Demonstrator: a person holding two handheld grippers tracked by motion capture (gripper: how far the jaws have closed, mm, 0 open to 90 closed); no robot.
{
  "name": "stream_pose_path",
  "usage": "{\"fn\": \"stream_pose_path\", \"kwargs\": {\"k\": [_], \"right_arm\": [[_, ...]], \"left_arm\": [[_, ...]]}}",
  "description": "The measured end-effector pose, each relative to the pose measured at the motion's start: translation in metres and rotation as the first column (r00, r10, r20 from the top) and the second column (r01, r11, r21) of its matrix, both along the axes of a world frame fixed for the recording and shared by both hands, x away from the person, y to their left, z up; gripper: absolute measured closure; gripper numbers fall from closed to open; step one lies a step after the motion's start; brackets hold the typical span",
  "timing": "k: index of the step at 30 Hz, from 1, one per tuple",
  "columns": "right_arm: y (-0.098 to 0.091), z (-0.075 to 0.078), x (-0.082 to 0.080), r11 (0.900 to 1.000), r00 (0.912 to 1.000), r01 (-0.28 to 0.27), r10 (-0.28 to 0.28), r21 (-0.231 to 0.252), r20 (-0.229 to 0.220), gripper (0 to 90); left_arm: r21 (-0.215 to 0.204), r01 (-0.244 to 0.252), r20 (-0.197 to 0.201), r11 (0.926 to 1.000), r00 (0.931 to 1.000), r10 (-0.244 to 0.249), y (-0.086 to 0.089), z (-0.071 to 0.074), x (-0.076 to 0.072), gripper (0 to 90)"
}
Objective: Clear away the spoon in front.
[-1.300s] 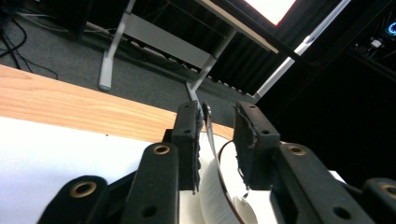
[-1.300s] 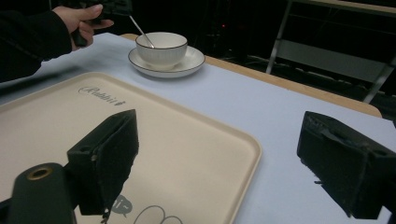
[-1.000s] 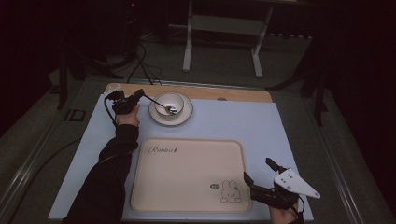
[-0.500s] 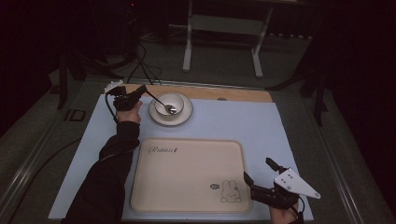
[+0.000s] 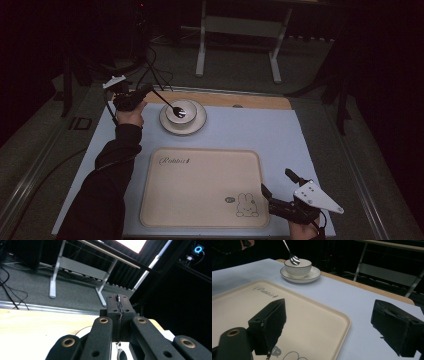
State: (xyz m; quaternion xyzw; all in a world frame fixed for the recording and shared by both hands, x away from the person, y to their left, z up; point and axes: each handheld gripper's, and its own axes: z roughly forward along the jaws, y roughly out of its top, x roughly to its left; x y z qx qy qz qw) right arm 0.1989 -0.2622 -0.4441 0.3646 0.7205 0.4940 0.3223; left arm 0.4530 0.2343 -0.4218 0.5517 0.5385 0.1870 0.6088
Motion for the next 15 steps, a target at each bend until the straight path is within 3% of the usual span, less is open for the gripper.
{"fn": "stream_pose_path", "kwargs": {"k": [11,15], "right_arm": [[0.001,0.0,-0.001,1.0,1.0,0.001,-0.001,-0.003,0.007,12.7],[0.002,0.0,-0.001,1.0,1.0,0.0,0.0,-0.004,0.008,12.7]], "left_arm": [[0.042,0.067,0.008,0.9968,0.9977,-0.068,0.009,0.023,-0.012,90.0],[0.048,0.111,0.007,0.9926,0.9937,-0.112,0.011,0.032,-0.015,90.0]]}}
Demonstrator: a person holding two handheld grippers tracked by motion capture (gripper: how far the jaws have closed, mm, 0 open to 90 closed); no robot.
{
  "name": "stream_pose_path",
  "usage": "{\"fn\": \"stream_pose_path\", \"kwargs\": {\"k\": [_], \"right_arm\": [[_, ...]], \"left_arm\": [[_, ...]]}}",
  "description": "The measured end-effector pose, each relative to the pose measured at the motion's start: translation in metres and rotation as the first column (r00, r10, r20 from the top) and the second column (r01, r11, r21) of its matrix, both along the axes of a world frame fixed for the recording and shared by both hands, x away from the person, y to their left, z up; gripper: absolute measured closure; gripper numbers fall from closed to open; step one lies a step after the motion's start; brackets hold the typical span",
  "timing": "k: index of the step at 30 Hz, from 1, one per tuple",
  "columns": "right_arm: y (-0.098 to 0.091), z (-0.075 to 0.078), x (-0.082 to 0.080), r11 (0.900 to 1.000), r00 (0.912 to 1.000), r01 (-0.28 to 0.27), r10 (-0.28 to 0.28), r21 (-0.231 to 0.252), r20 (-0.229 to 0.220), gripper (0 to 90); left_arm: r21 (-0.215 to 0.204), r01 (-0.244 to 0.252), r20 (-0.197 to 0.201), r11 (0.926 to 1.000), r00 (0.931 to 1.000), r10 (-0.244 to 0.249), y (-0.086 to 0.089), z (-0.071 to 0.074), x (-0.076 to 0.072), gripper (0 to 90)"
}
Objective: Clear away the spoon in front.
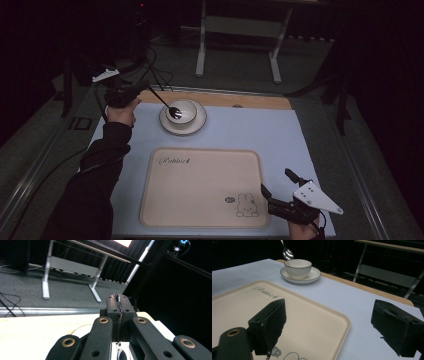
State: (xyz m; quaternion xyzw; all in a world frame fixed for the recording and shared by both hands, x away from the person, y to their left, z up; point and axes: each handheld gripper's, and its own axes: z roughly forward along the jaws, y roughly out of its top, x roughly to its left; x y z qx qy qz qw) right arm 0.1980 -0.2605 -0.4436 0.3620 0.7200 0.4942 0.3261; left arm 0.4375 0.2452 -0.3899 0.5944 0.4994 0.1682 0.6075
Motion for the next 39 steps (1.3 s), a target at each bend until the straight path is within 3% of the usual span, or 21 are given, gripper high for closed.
{"fn": "stream_pose_path", "kwargs": {"k": [8,9,11,16,21,23,24,27,32,35,37,38,39], "right_arm": [[0.0,0.0,0.0,1.0,1.0,-0.006,0.006,-0.001,0.002,12.7],[0.0,0.0,0.0,1.0,1.0,-0.005,0.005,0.0,0.003,12.7],[0.001,0.0,0.0,1.0,1.0,-0.007,0.007,-0.002,0.004,12.7],[0.0,-0.001,0.0,1.0,1.0,-0.006,0.006,-0.002,-0.001,12.7],[0.001,-0.001,0.0,1.0,1.0,-0.003,0.003,-0.005,0.001,12.7],[0.001,-0.001,0.0,1.0,1.0,-0.002,0.002,-0.003,0.002,12.7],[0.001,-0.001,0.0,1.0,1.0,-0.001,0.001,-0.003,0.001,12.7],[0.001,-0.001,0.0,1.0,1.0,-0.001,0.001,-0.003,0.003,12.7],[0.001,-0.001,0.0,1.0,1.0,-0.003,0.003,-0.004,0.004,12.7],[0.001,-0.001,0.0,1.0,1.0,-0.004,0.004,-0.004,0.004,12.7],[0.001,-0.001,0.0,1.0,1.0,-0.006,0.006,-0.006,0.004,12.7],[0.001,-0.001,0.0,1.0,1.0,-0.006,0.006,-0.006,0.004,12.7],[0.001,-0.001,0.0,1.0,1.0,-0.005,0.005,-0.006,0.003,12.7]], "left_arm": [[0.045,0.068,0.011,0.9967,0.9976,-0.069,-0.001,0.019,-0.01,90.0],[0.056,0.108,0.006,0.9925,0.9941,-0.109,-0.001,0.025,-0.013,90.0],[0.072,0.142,0.001,0.9873,0.9898,-0.142,-0.002,0.029,-0.015,90.0],[0.09,0.18,0.014,0.9795,0.9832,-0.182,-0.002,0.036,-0.02,90.0],[0.11,0.234,0.019,0.9661,0.9713,-0.237,-0.003,0.042,-0.026,90.0],[0.113,0.261,0.022,0.9588,0.9641,-0.265,-0.002,0.046,-0.029,90.0],[0.12,0.283,0.022,0.9517,0.9576,-0.287,-0.003,0.048,-0.032,90.0],[0.131,0.296,0.021,0.9464,0.9535,-0.301,-0.004,0.051,-0.035,90.0],[0.16,0.35,0.005,0.9232,0.9349,-0.355,-0.007,0.055,-0.045,90.0],[0.16,0.365,-0.007,0.9171,0.9296,-0.369,-0.008,0.054,-0.047,90.0],[0.174,0.391,-0.018,0.904,0.9191,-0.394,-0.01,0.054,-0.05,90.0],[0.174,0.391,-0.018,0.904,0.9191,-0.394,-0.01,0.054,-0.05,90.0],[0.175,0.405,-0.02,0.8972,0.9126,-0.408,-0.011,0.053,-0.052,90.0]]}}
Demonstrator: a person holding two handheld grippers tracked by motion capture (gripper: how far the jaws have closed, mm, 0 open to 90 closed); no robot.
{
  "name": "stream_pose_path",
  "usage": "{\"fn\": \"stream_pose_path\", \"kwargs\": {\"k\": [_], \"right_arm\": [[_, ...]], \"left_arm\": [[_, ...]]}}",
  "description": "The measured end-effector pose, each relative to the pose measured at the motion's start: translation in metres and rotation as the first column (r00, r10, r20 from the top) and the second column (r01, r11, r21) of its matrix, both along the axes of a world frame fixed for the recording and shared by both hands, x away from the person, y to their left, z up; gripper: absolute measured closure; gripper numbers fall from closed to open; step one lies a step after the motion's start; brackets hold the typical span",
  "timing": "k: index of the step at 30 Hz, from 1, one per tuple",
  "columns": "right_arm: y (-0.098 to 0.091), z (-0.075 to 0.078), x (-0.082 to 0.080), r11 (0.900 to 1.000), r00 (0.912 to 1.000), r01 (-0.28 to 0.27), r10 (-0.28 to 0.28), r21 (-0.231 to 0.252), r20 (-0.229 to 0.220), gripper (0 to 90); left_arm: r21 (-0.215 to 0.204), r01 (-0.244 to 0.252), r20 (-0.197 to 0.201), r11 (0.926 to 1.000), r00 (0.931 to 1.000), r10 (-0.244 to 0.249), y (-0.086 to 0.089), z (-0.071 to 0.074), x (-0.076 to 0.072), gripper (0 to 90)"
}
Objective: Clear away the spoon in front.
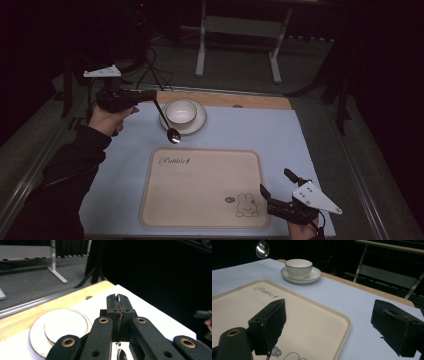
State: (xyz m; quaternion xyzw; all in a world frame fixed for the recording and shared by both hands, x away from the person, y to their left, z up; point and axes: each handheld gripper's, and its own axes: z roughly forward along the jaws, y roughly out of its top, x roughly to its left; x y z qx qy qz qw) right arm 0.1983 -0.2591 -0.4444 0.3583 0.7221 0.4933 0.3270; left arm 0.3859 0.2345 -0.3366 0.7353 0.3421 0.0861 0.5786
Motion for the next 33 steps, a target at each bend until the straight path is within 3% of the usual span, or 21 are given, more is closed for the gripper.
{"fn": "stream_pose_path", "kwargs": {"k": [2,11,15,21,27,29,30,33], "right_arm": [[0.0,0.0,0.0,1.0,1.0,0.0,0.0,0.0,0.002,12.7],[0.0,0.0,-0.001,1.0,1.0,0.0,0.0,0.002,0.004,12.7],[0.0,0.0,-0.001,1.0,1.0,0.0,0.0,0.0,0.004,12.7],[0.001,0.0,0.0,1.0,1.0,0.0,0.0,0.0,0.0,12.7],[0.001,-0.001,0.0,1.0,1.0,0.0,0.0,0.0,0.0,12.7],[0.001,-0.001,0.0,1.0,1.0,0.0,0.0,0.002,-0.001,12.7],[0.001,-0.001,0.0,1.0,1.0,-0.003,0.003,0.0,0.0,12.7],[0.001,-0.001,0.0,1.0,1.0,-0.003,0.003,-0.001,0.001,12.7]], "left_arm": [[-0.003,0.03,0.006,0.9996,0.9995,-0.03,-0.001,-0.001,-0.005,90.0],[0.017,0.077,-0.002,0.9969,0.997,-0.077,-0.001,-0.006,-0.015,90.0],[0.043,0.123,-0.009,0.9915,0.9924,-0.123,-0.002,-0.01,-0.022,90.0],[0.081,0.19,-0.042,0.9783,0.9814,-0.188,-0.008,-0.019,-0.025,90.0],[0.101,0.246,-0.051,0.9641,0.9691,-0.242,-0.015,-0.026,-0.031,90.0],[0.11,0.251,-0.051,0.9619,0.9679,-0.246,-0.016,-0.027,-0.032,90.0],[0.122,0.281,-0.059,0.952,0.9596,-0.275,-0.02,-0.033,-0.035,90.0],[0.132,0.305,-0.069,0.9431,0.9519,-0.299,-0.023,-0.038,-0.036,90.0]]}}
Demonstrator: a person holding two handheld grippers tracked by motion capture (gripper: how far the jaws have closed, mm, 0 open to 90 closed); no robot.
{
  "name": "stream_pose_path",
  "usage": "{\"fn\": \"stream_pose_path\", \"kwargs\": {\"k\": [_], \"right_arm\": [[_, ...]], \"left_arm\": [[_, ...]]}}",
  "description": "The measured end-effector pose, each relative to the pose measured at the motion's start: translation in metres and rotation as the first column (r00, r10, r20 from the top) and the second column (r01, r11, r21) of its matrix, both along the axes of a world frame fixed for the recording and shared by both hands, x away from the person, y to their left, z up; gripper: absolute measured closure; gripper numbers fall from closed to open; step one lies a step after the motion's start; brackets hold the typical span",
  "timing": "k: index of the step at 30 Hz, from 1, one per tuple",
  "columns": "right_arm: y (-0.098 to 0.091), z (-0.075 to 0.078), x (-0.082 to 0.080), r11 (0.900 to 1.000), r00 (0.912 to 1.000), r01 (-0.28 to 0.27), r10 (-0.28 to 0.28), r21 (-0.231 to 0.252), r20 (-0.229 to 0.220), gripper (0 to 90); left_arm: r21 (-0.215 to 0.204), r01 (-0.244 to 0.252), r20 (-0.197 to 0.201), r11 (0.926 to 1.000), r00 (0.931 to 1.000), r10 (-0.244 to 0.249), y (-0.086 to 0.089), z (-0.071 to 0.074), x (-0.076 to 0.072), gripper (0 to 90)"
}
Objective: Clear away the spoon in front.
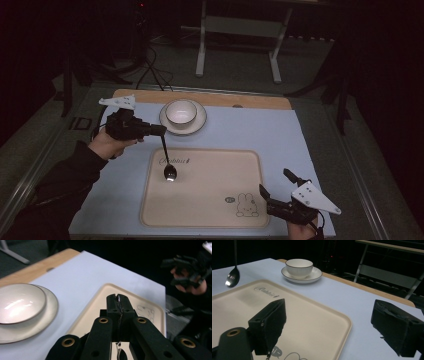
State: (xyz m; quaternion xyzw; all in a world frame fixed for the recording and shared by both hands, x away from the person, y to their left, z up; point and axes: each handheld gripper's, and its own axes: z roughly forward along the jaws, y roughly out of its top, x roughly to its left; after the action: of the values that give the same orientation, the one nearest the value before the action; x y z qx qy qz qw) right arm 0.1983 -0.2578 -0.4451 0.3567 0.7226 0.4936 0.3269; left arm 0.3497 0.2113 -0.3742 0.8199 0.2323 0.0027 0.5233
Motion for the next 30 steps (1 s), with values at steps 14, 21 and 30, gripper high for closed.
{"fn": "stream_pose_path", "kwargs": {"k": [14,21,30], "right_arm": [[0.001,0.0,0.0,1.0,1.0,-0.002,0.002,-0.003,-0.005,12.7],[0.0,-0.001,0.001,1.0,1.0,-0.004,0.004,-0.003,-0.007,12.7],[0.0,-0.001,0.001,1.0,1.0,-0.004,0.004,-0.007,-0.008,12.7]], "left_arm": [[0.014,0.11,-0.041,0.9938,0.9931,-0.11,-0.012,-0.028,-0.005,90.0],[0.029,0.176,-0.076,0.984,0.9819,-0.173,-0.022,-0.045,-0.008,90.0],[0.035,0.217,-0.097,0.9755,0.9721,-0.213,-0.03,-0.058,-0.011,90.0]]}}
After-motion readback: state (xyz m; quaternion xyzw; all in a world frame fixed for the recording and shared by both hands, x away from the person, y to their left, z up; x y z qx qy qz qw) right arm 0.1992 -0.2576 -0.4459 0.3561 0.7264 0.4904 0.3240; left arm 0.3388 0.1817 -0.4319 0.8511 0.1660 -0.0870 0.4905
